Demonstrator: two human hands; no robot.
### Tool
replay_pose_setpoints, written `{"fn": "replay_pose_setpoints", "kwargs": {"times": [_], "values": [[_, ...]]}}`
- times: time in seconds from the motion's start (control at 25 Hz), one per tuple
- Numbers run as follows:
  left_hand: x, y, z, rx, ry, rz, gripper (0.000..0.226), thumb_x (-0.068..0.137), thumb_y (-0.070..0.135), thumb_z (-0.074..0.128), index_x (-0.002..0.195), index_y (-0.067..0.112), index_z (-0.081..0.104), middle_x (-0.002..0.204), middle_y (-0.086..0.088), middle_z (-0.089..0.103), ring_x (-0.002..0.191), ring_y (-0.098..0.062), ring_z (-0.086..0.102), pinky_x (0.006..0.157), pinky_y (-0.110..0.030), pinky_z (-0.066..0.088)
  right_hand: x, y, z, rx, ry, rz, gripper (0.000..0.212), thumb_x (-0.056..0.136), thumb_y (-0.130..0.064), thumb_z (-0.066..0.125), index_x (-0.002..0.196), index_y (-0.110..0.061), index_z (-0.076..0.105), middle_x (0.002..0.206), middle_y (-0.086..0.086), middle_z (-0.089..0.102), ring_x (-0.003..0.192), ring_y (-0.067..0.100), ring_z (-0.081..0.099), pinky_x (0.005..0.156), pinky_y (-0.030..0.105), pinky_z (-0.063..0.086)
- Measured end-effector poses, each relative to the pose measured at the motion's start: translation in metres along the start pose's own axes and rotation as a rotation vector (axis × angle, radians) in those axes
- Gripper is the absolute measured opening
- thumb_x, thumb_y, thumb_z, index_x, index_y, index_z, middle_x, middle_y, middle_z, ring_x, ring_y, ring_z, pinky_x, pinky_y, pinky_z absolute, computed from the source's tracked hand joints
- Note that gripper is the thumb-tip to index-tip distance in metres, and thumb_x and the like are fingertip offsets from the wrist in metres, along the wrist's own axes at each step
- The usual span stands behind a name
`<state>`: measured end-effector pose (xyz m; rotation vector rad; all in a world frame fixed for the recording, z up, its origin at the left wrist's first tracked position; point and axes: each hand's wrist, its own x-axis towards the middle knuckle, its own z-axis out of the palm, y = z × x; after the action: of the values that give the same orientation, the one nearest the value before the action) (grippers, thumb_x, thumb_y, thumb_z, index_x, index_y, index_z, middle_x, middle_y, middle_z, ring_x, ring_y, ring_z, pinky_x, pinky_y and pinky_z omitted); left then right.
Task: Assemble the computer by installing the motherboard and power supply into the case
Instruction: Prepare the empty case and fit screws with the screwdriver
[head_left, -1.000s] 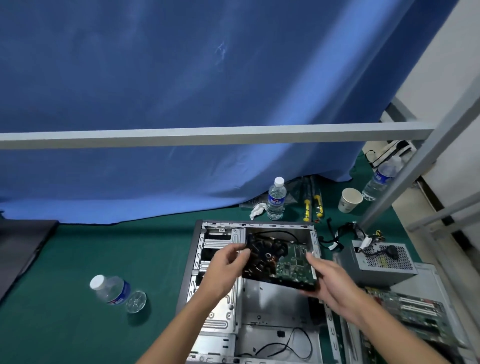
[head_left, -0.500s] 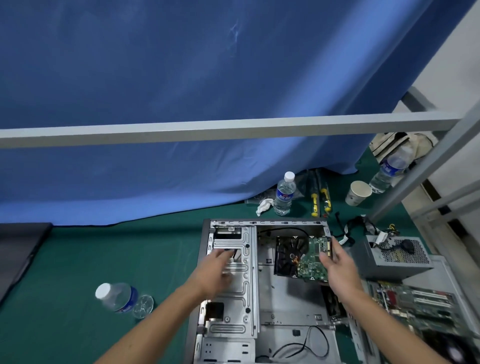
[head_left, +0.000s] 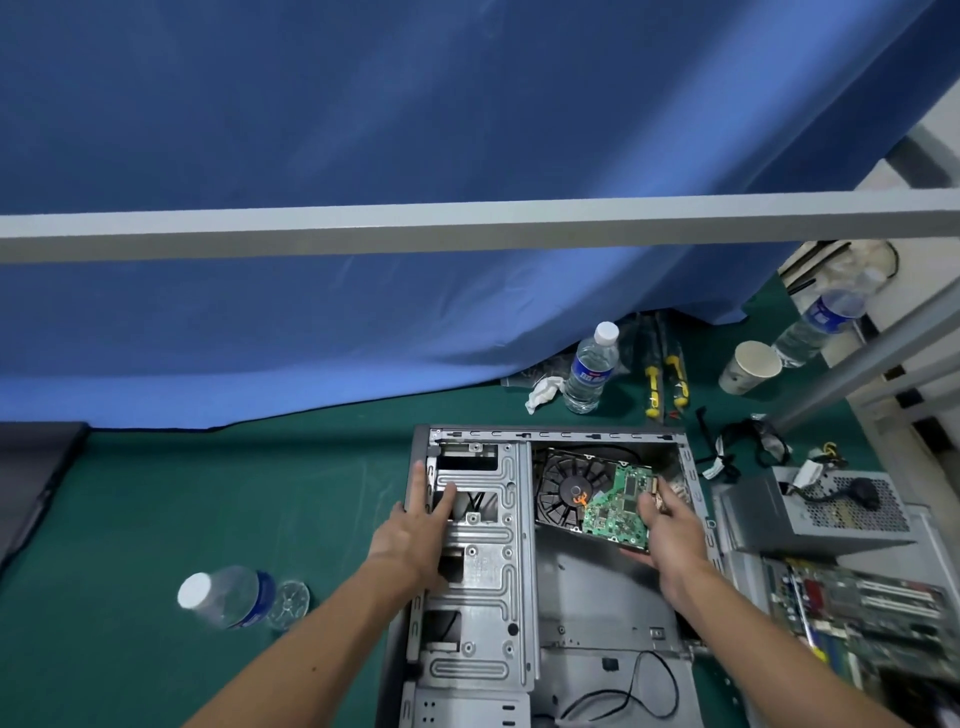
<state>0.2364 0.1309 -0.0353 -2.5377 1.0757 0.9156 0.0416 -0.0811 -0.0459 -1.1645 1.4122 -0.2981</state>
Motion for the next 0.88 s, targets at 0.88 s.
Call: {"fn": "replay_pose_setpoints", "kwargs": {"times": [0.88], "values": [[0.0,0.006,-0.004,0.138,-0.019,0.024,0.122,0.082,0.042,0.077,0.153,0.029,-0.02,0.148,-0.017,-0.046,0.117,-0.029,0.049,0.091,-0.036,0.051,0.033,0.005,0.038,-0.004,-0.211,0.05,0.05,0.101,-0.02,0.052,0.149,-0.03,0.039,0.154,0.0,0.038,0.137,0.027,0.041,0.106,0.053,0.04]]}}
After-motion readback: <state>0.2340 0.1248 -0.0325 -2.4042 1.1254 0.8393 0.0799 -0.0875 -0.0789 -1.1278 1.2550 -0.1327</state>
